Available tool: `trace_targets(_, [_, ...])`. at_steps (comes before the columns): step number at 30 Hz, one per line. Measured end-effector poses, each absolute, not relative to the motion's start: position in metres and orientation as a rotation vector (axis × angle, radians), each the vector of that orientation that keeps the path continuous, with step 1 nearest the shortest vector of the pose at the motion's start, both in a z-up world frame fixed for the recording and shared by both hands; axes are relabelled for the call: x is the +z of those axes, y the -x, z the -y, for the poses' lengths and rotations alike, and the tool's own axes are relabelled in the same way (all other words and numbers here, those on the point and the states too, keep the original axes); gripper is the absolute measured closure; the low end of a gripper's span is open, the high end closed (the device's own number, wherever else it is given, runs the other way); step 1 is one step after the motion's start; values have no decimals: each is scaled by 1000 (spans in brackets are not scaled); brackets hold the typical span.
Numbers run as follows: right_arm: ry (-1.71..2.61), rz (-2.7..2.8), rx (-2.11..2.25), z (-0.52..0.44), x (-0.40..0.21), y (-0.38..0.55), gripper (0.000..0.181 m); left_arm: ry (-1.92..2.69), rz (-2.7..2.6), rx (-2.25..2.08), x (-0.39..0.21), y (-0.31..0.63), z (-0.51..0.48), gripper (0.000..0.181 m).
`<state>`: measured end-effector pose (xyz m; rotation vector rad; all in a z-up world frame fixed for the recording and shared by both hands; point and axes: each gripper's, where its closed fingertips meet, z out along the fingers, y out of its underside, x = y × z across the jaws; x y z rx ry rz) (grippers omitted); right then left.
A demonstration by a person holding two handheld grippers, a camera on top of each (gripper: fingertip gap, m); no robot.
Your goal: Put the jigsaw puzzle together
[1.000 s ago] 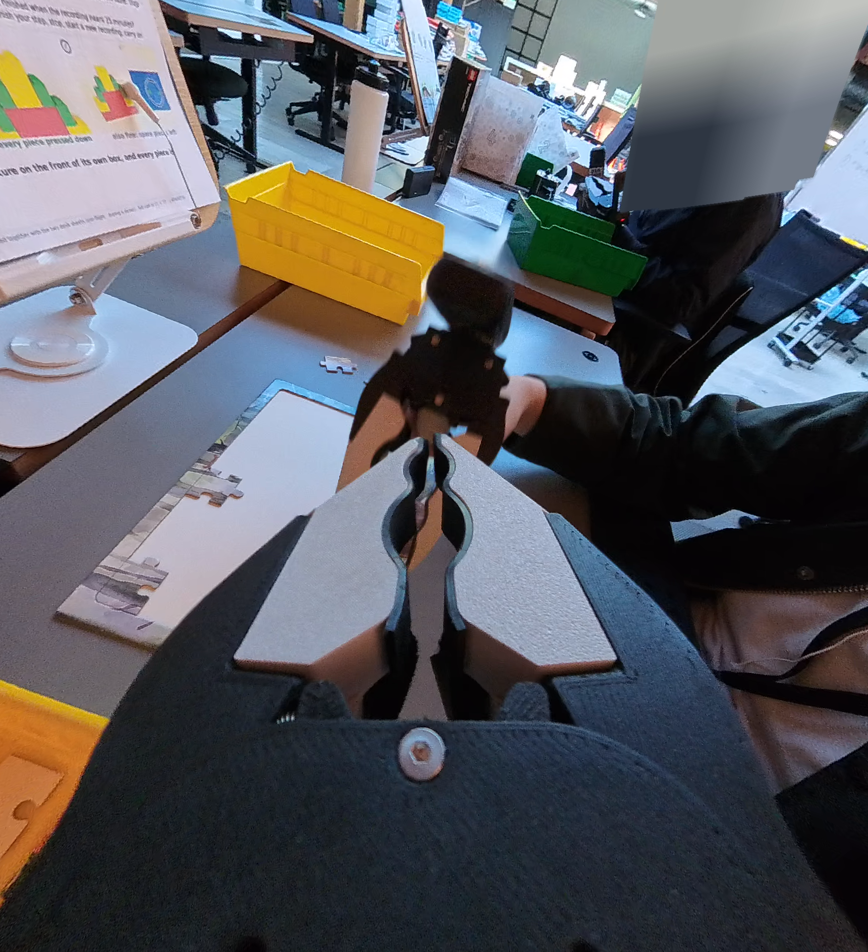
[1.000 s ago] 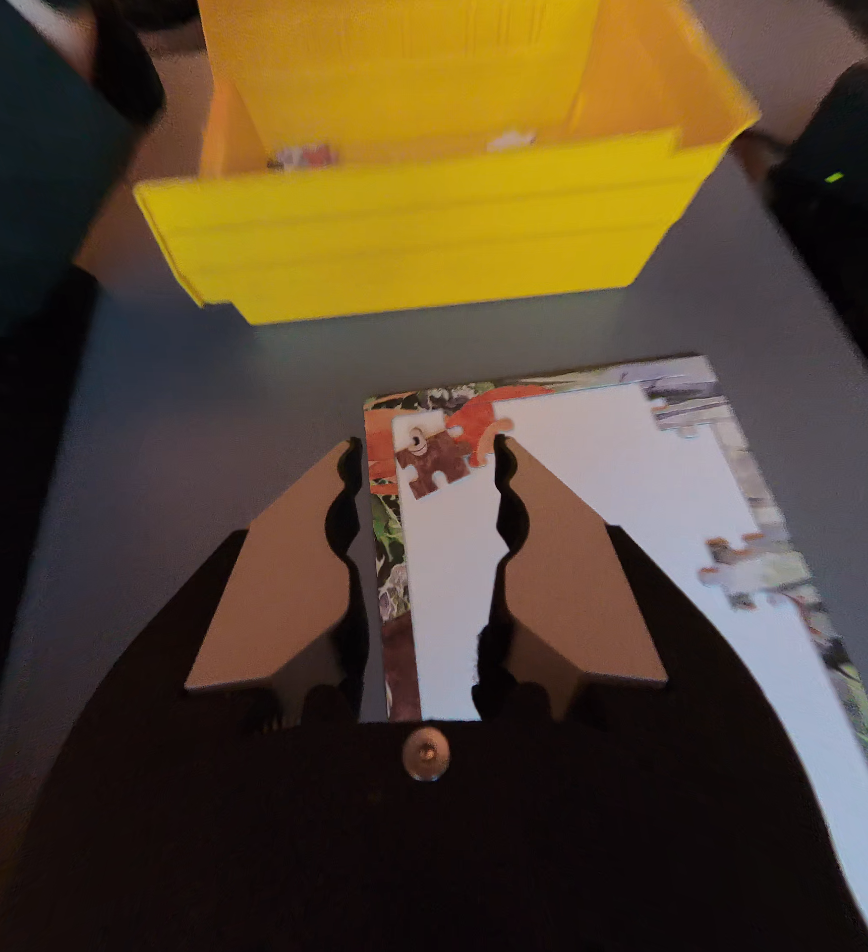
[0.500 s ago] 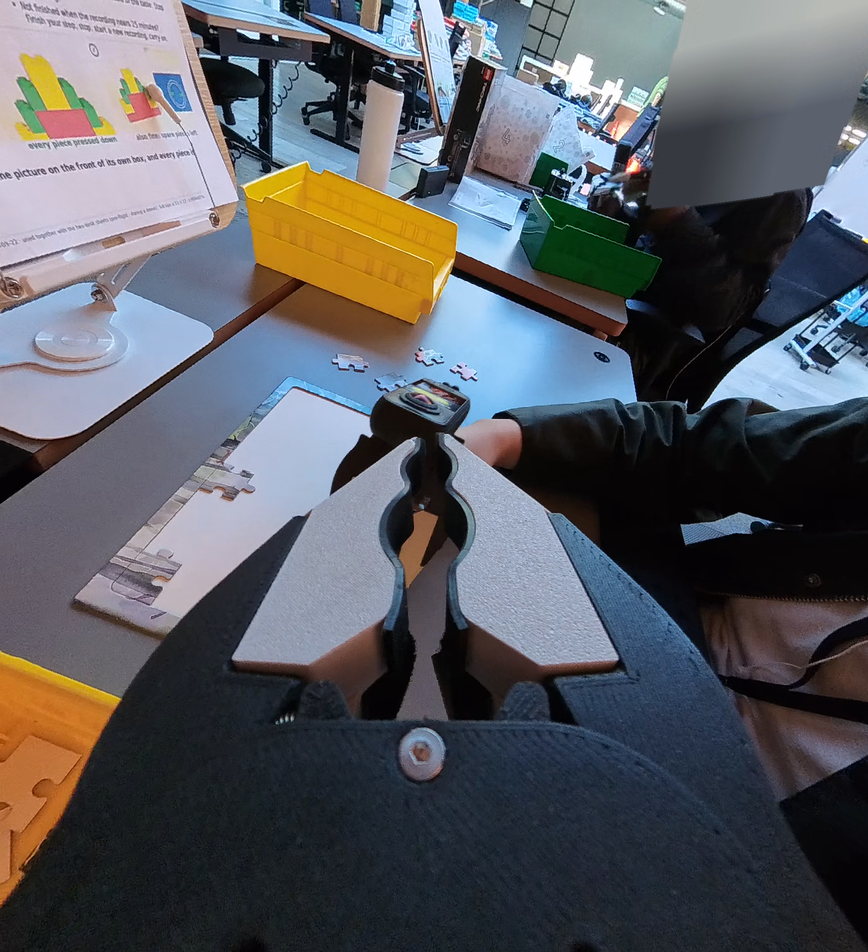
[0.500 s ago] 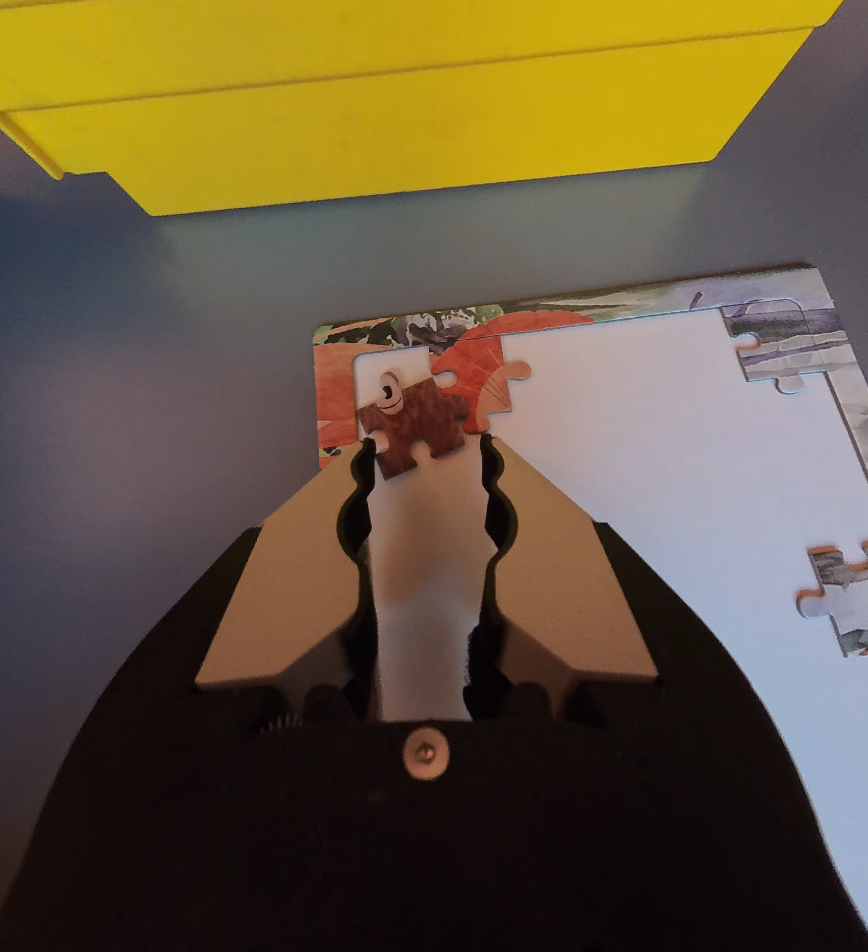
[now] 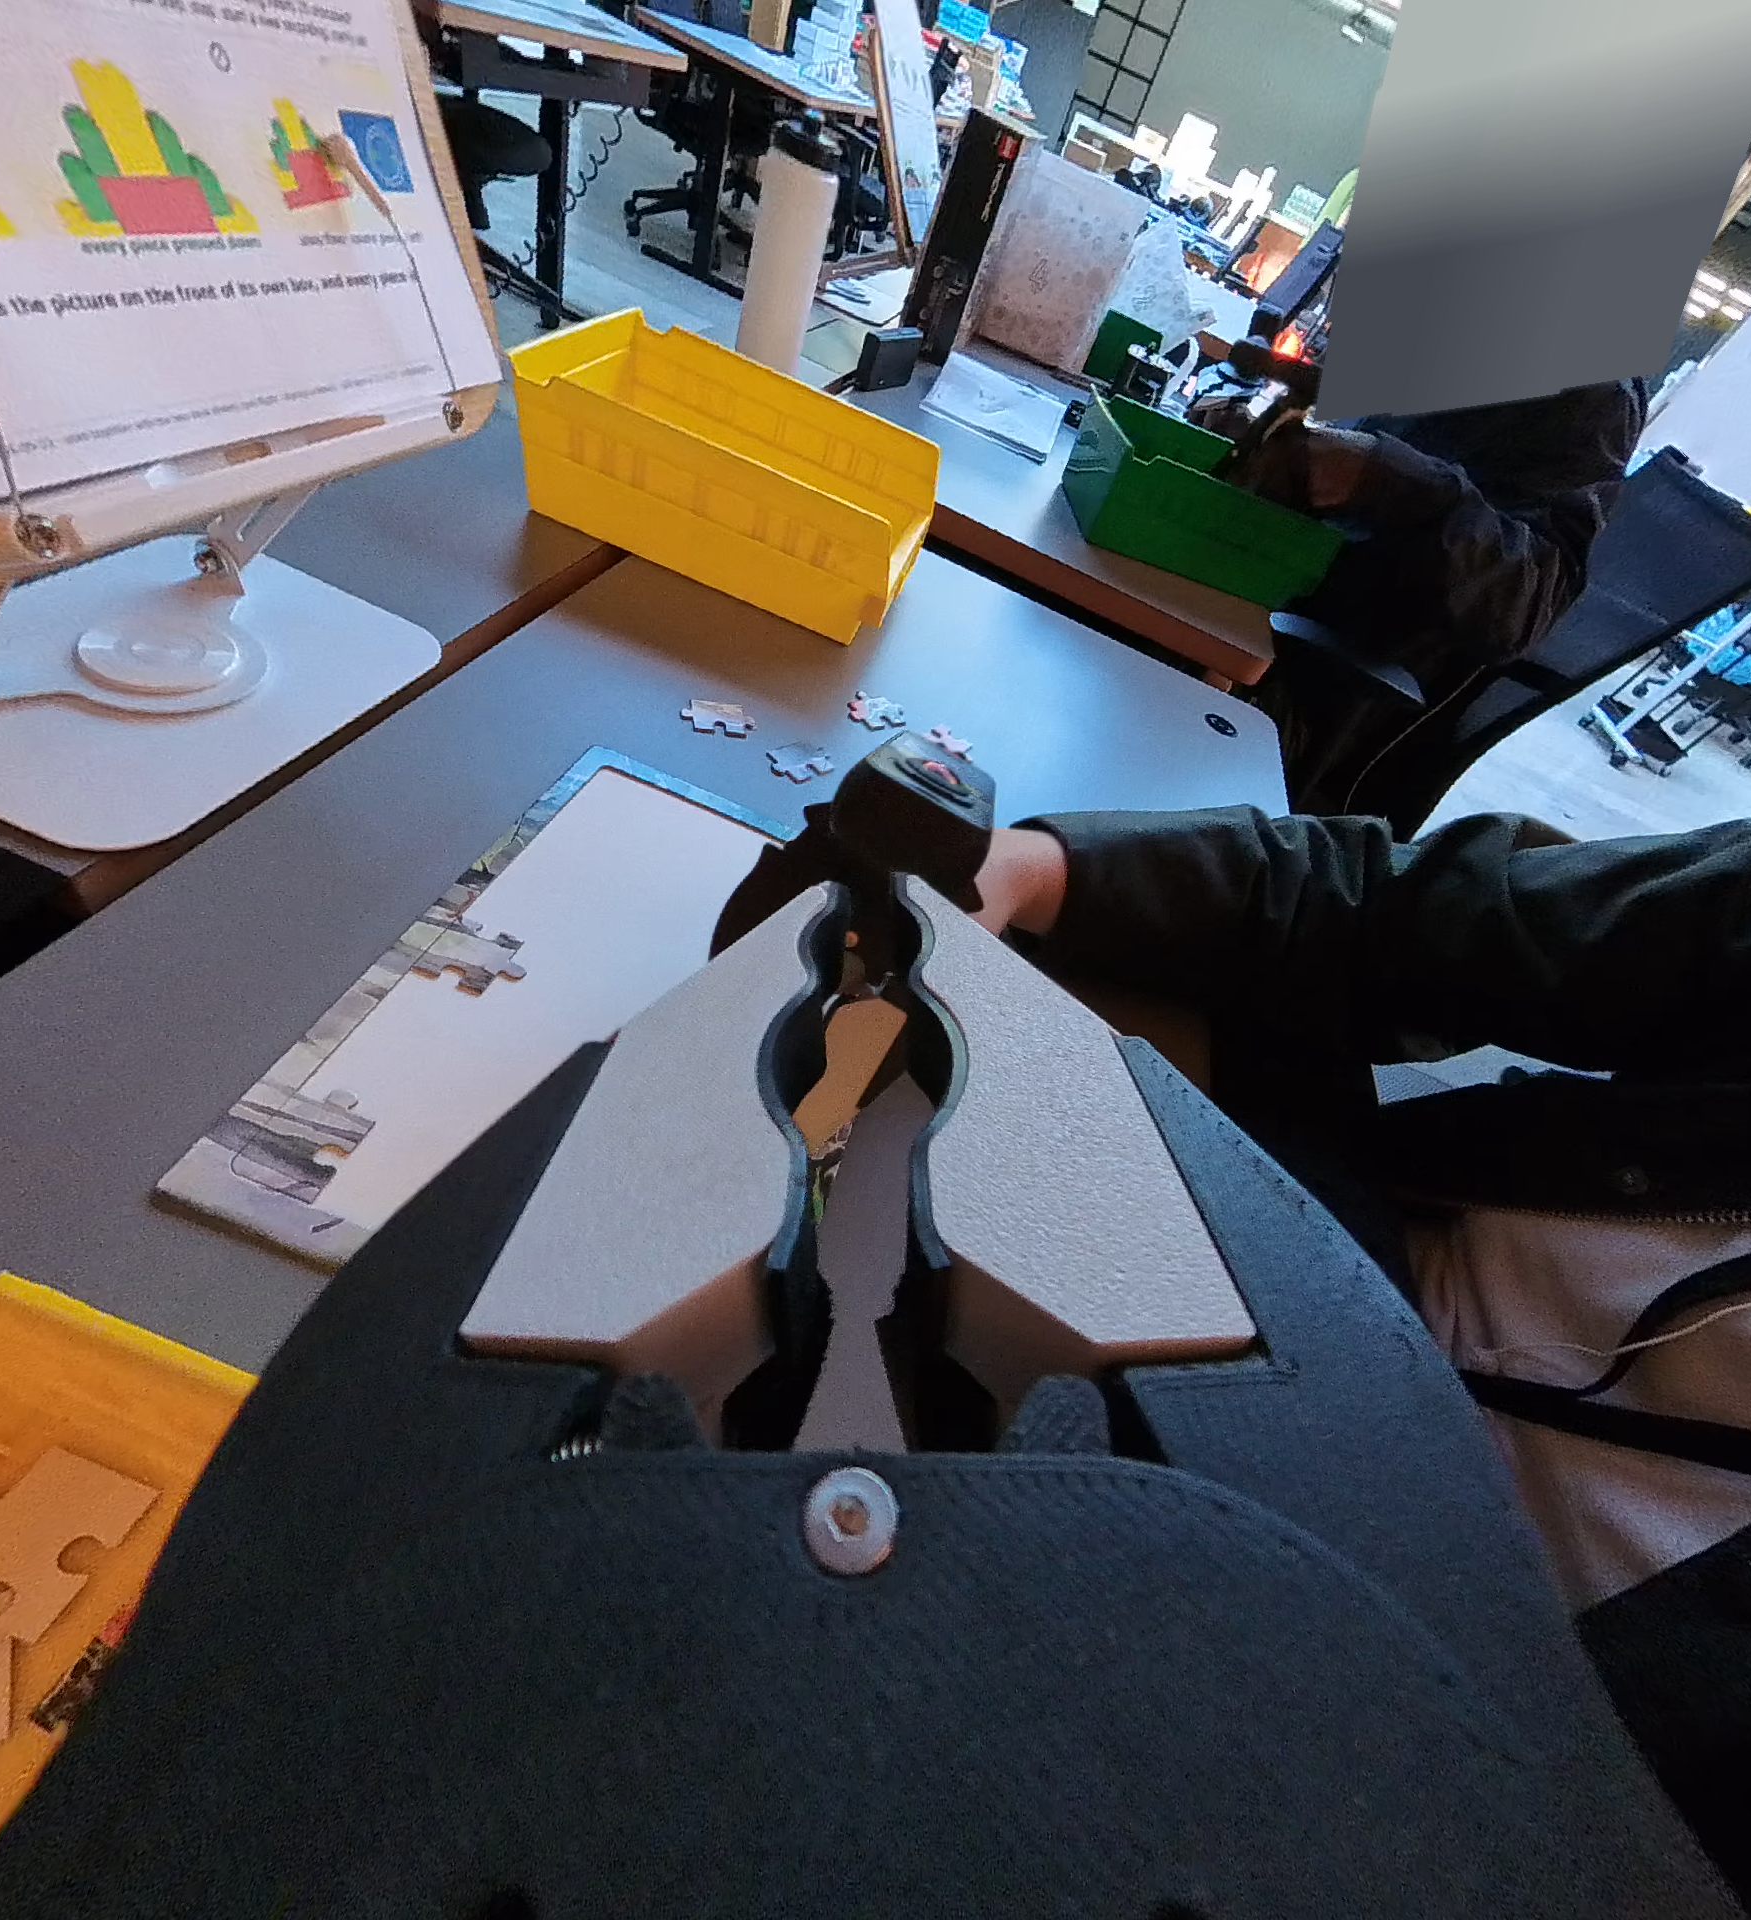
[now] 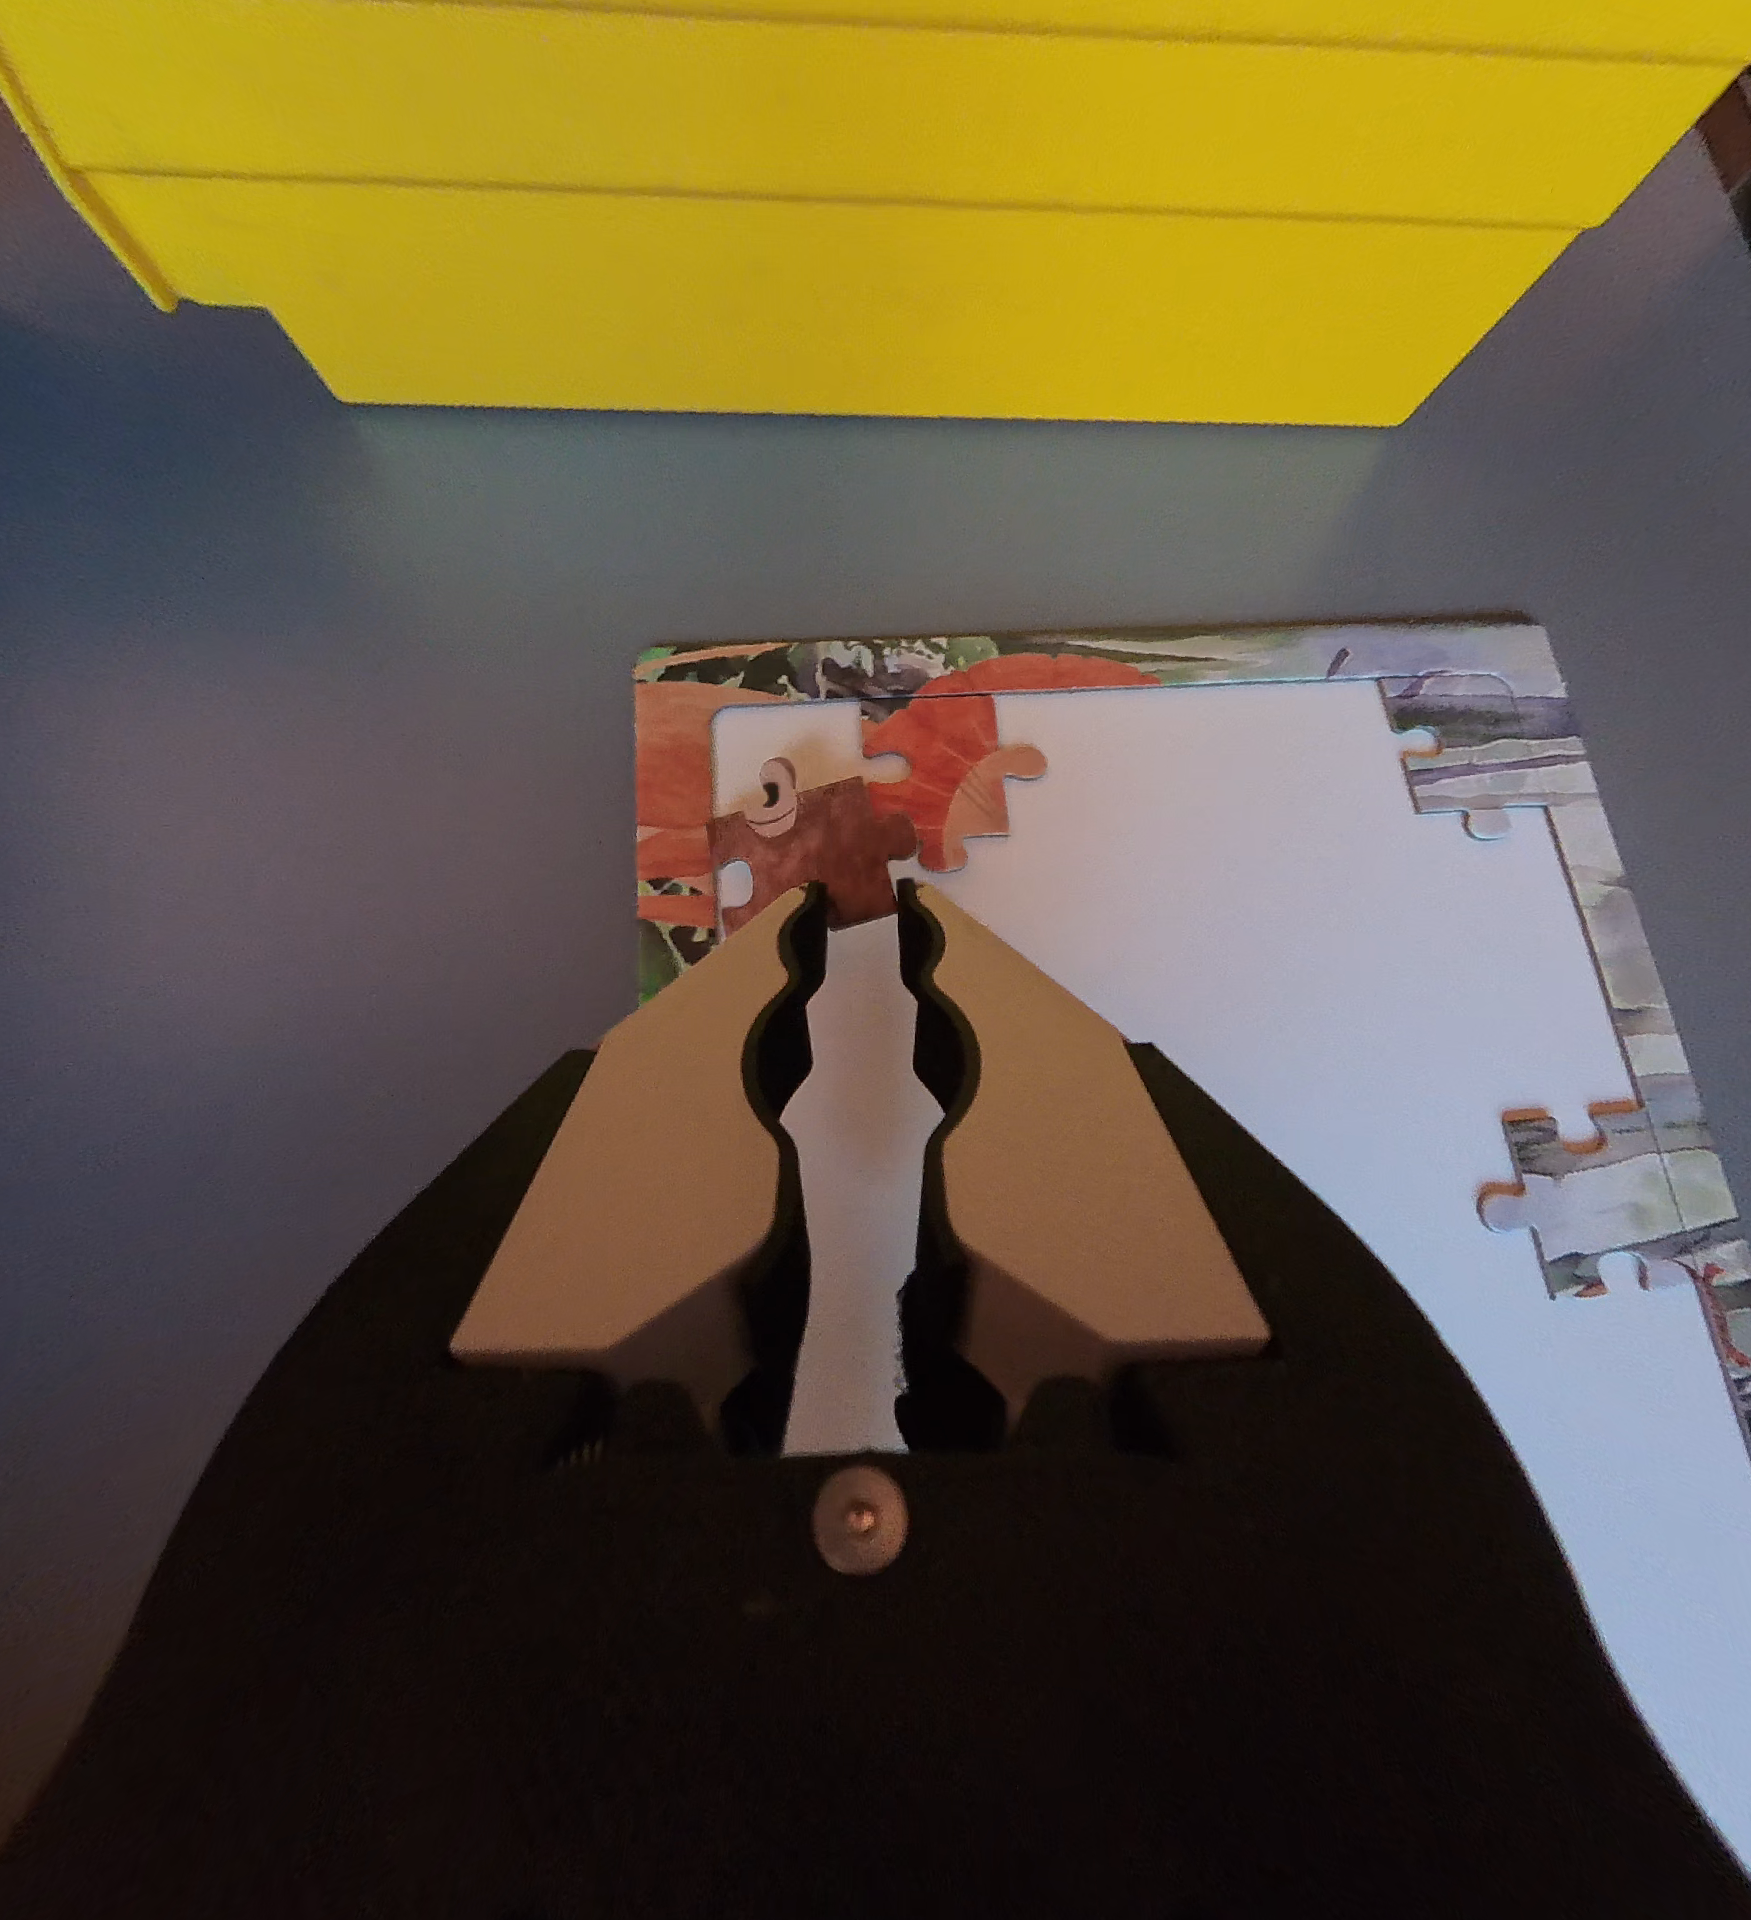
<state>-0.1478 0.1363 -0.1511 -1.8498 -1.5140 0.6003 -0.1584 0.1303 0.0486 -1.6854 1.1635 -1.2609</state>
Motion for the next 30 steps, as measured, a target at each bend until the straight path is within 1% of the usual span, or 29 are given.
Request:
trace_targets(6, [1852,1531,601,-134,-152,147,169,1720,-1148,-1294,43,157,-133,174])
trace_targets(8, [1818,1533,596,-134,-145,146,177,1716,-1156,-1276,42,157,-133,174])
trace_targets(11, [1764,1508,578,-136,-125,142,181,1736,-1145,-1265,38,158,-137,172])
trace_targets(14, [1732,1523,610,-130,-115,141,181,1768,-1127,-1288,31,158,-141,170])
trace_targets(18, [1743,1574,573,-128,-121,136,181,1793,-1129,-1298,24,157,-143,169])
trace_targets(20, [1735,1573,579,-127,-114,134,181,1803,-1146,-1279,20,156,-143,167])
trace_targets(23, [1701,1460,670,-128,-77,132,181,1838,-1213,-1217,4,154,-142,154])
trace_targets(25, [1683,1356,765,-127,-47,129,181,1845,-1294,-1168,-8,151,-138,150])
trace_targets(28, [1642,1233,910,-123,-10,124,181,1818,-1366,-1140,-14,143,-132,147])
trace_targets(30, [1616,1173,1008,-118,7,123,181,1800,-1363,-1156,-12,138,-131,151])
